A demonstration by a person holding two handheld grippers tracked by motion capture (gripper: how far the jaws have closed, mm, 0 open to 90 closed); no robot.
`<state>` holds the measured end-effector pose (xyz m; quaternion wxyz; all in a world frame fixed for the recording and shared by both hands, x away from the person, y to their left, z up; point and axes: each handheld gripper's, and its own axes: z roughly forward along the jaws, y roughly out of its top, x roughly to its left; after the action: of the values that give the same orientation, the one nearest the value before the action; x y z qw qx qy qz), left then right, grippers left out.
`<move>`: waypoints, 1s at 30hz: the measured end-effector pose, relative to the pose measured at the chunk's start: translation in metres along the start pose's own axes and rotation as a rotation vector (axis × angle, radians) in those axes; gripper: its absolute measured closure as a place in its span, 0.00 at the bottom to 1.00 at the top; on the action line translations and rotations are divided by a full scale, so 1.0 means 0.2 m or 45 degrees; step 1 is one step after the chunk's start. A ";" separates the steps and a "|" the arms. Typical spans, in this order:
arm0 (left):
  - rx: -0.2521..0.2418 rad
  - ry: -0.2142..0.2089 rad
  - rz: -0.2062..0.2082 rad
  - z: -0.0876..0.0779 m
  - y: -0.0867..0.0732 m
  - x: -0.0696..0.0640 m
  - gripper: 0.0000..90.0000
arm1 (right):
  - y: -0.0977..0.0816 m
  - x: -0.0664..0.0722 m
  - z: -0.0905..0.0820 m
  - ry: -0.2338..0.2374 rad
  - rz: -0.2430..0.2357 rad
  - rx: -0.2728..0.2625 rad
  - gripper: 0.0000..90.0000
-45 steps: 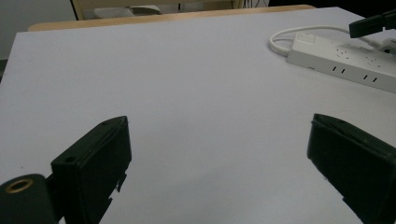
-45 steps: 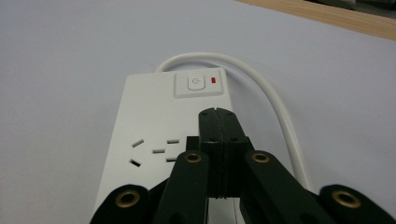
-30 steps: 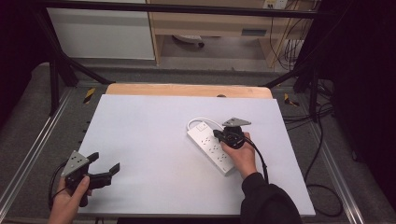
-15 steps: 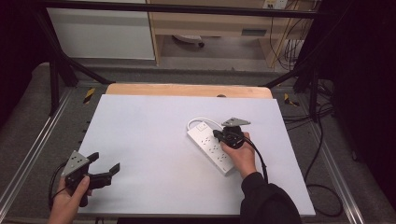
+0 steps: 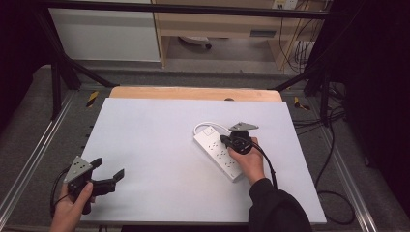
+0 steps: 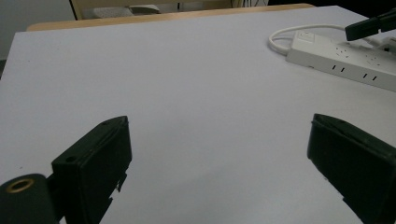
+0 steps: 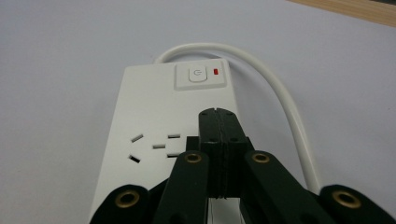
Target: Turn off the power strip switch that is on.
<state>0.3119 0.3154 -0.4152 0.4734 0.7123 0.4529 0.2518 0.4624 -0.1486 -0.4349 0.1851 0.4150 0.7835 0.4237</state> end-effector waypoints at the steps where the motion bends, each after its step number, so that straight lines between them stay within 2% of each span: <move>1: 0.000 0.000 0.001 0.00 0.00 0.00 0.07 | 0.00 0.00 0.00 0.000 0.001 0.001 1.00; 30: 0.001 0.001 0.003 0.00 0.00 0.00 0.07 | 0.00 0.00 0.01 -0.007 0.006 0.041 1.00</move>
<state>0.3118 0.3150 -0.4154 0.4728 0.7129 0.4523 0.2524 0.4630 -0.1482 -0.4366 0.1795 0.4210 0.7888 0.4102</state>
